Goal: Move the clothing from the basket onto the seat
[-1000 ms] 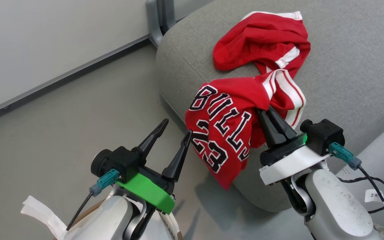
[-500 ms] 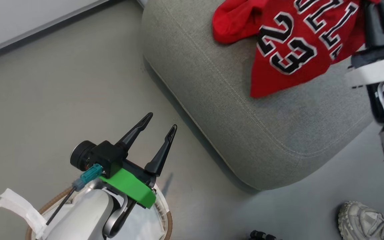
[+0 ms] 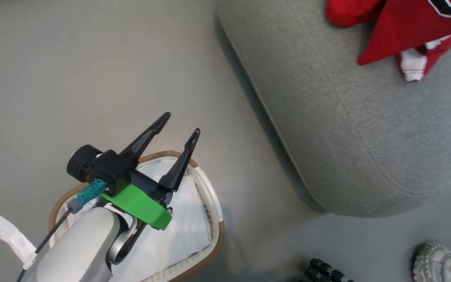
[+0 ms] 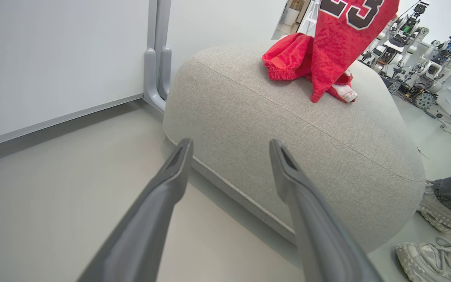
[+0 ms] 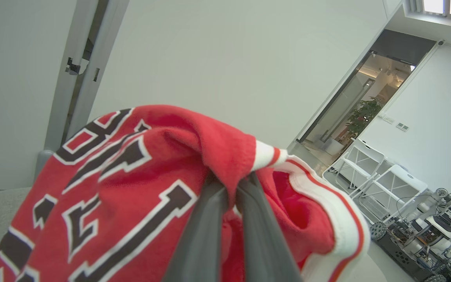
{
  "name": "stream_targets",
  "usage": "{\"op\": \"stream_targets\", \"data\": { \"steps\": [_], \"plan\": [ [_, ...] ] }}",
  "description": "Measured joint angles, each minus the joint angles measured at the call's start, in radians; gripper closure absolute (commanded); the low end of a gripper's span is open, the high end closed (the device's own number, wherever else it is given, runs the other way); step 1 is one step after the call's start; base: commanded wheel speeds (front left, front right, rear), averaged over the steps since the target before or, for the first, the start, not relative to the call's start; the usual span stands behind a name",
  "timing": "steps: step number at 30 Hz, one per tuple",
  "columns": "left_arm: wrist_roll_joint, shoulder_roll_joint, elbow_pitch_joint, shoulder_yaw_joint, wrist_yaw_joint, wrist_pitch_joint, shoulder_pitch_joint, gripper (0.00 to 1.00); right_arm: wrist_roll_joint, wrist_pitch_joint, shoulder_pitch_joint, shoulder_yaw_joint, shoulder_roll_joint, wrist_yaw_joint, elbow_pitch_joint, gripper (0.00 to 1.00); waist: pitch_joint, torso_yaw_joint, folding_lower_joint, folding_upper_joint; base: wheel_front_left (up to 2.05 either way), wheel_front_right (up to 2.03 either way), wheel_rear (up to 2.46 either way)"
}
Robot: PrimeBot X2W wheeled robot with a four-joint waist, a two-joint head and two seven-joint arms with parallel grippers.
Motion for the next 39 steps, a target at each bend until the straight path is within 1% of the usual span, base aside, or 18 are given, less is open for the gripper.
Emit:
{"op": "stream_targets", "data": {
  "steps": [1, 2, 3, 4, 6, 9, 13, 18, 21, 23, 25, 30, 36, 39],
  "plan": [
    [-0.001, 0.001, 0.001, 0.006, 0.000, 0.000, -0.001, 0.00, -0.014, 0.001, 0.001, -0.016, 0.006, 0.000, 0.015, 1.00, 0.008, 0.011, 0.0000, 0.0000, 0.00, 0.00, 0.00],
    [-0.001, 0.004, 0.004, 0.010, 0.000, 0.000, -0.001, 0.00, -0.024, 0.001, 0.005, -0.036, 0.019, 0.000, 0.035, 0.91, 0.017, 0.025, 0.0000, 0.0000, 0.00, 0.00, 0.00],
    [0.001, 0.007, 0.008, 0.006, 0.000, 0.000, -0.002, 0.00, -0.034, -0.007, 0.015, -0.062, 0.032, 0.000, 0.052, 0.52, 0.026, 0.039, 0.0000, 0.0000, 0.00, 0.00, 0.00],
    [0.001, 0.007, 0.011, 0.003, 0.000, 0.000, -0.002, 0.00, -0.042, -0.013, 0.028, -0.078, 0.038, 0.000, 0.066, 0.00, 0.033, 0.050, 0.0000, 0.0000, 0.00, 0.00, 0.00],
    [-0.002, 0.005, 0.017, -0.003, 0.000, 0.000, -0.002, 0.00, -0.064, -0.031, 0.073, -0.110, 0.056, 0.000, 0.101, 0.00, 0.044, 0.075, 0.0000, 0.0000, 0.00, 0.00, 0.00],
    [-0.008, -0.004, 0.029, 0.008, 0.000, 0.000, 0.000, 0.00, -0.063, -0.059, 0.125, -0.159, 0.091, 0.000, 0.126, 0.00, 0.048, 0.101, 0.0000, 0.0000, 0.00, 0.00, 0.00],
    [-0.008, -0.025, 0.043, 0.026, 0.000, 0.000, 0.015, 0.00, -0.046, -0.072, 0.208, -0.159, 0.137, 0.000, 0.129, 0.00, 0.024, 0.112, 0.0000, 0.0000, 0.00, 0.00, 0.00],
    [-0.006, -0.057, 0.069, 0.053, 0.000, 0.000, 0.049, 0.00, 0.007, -0.073, 0.335, -0.082, 0.177, 0.000, 0.035, 0.00, -0.026, 0.108, 0.0000, 0.0000, 0.00, 0.00, 0.00],
    [0.002, -0.076, 0.095, 0.090, 0.000, 0.000, 0.069, 0.00, 0.024, -0.073, 0.421, -0.034, 0.208, 0.000, -0.032, 0.00, -0.070, 0.100, 0.0000, 0.0000, 0.00, 0.00, 0.00],
    [0.004, -0.095, 0.112, 0.135, 0.000, 0.000, 0.086, 0.00, 0.052, -0.073, 0.463, 0.003, 0.225, 0.000, -0.076, 0.00, -0.101, 0.097, -0.0001, 0.0000, 0.00, 0.00, 0.00],
    [0.013, -0.101, 0.125, 0.175, 0.000, 0.000, 0.099, 0.00, 0.081, -0.073, 0.483, 0.040, 0.246, 0.000, -0.109, 0.00, -0.126, 0.097, -0.0002, 0.0000, 0.00, 0.00, 0.00],
    [0.046, -0.116, 0.166, 0.277, 0.000, 0.000, 0.140, 0.00, 0.130, -0.073, 0.520, 0.131, 0.304, 0.000, -0.148, 0.00, -0.182, 0.111, -0.0002, 0.0000, 0.00, 0.00, 0.00],
    [0.092, -0.155, 0.222, 0.424, 0.000, 0.000, 0.173, 0.00, 0.147, -0.073, 0.522, 0.224, 0.350, 0.000, -0.156, 0.00, -0.215, 0.170, -0.0001, 0.0000, 0.00, 0.00, 0.00],
    [0.124, -0.181, 0.243, 0.506, 0.000, 0.000, 0.186, 0.00, 0.151, -0.073, 0.524, 0.249, 0.360, 0.000, -0.160, 0.00, -0.228, 0.204, -0.0001, 0.0000, 0.00, 0.00, 0.00]
  ]
}}
